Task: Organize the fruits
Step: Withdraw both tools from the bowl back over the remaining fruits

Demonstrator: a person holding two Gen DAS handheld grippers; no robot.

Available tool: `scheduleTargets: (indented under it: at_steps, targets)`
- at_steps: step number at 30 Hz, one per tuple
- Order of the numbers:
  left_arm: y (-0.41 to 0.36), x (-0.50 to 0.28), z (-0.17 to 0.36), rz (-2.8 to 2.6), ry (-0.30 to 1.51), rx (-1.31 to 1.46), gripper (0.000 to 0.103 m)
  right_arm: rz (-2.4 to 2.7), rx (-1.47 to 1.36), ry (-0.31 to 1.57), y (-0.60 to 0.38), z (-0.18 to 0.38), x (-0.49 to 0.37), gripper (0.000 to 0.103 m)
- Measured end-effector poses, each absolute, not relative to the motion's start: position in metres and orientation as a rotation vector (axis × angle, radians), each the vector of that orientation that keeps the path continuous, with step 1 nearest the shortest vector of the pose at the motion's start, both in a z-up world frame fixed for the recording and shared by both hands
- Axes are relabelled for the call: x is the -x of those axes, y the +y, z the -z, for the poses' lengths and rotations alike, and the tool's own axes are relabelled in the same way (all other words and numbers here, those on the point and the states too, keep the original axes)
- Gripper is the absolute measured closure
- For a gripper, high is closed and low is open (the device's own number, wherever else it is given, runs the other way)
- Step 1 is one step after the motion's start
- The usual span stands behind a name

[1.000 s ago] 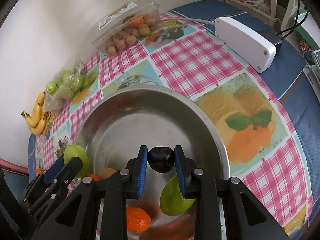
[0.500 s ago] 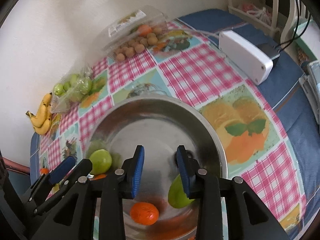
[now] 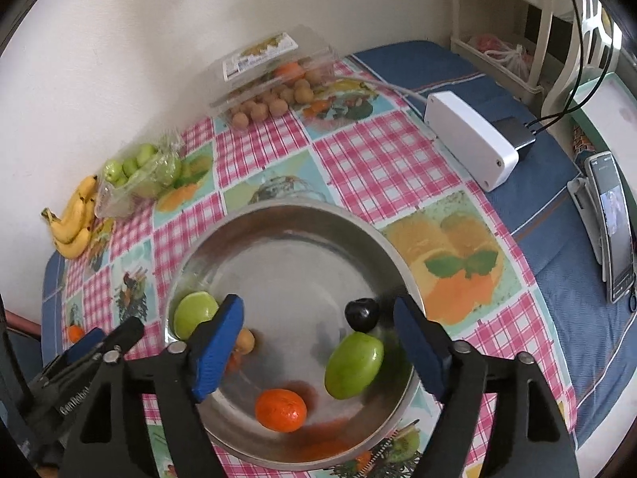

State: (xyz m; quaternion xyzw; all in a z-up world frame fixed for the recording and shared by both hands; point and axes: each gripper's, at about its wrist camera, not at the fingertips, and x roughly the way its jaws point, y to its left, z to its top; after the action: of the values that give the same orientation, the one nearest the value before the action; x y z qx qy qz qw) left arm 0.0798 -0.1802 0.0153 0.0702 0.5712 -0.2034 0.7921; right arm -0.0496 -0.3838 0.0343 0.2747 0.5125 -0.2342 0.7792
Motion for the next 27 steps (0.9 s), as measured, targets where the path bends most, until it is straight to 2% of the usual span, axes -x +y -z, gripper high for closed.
scheduleTargets:
  at_steps: [4, 7, 19, 27]
  targets:
    - [-0.174, -0.083, -0.01, 0.401, 1.235, -0.123, 0.0, 0.51, -0.584, 1.139, -0.383, -0.025, 0.049, 0.012]
    - [-0.171, -0.084, -0.008, 0.385, 1.241, -0.111, 0.0, 0.518, -0.576, 1.159, -0.383, -0.021, 0.048, 0.0]
    - [-0.151, -0.076, 0.008, 0.352, 1.305, -0.091, 0.0, 0.534, -0.581, 1.196, -0.376, -0.016, 0.05, 0.0]
    - [-0.124, -0.074, 0.001, 0.326, 1.289, -0.097, 0.0, 0.513, -0.57, 1.192, -0.367, -0.021, 0.051, 0.0]
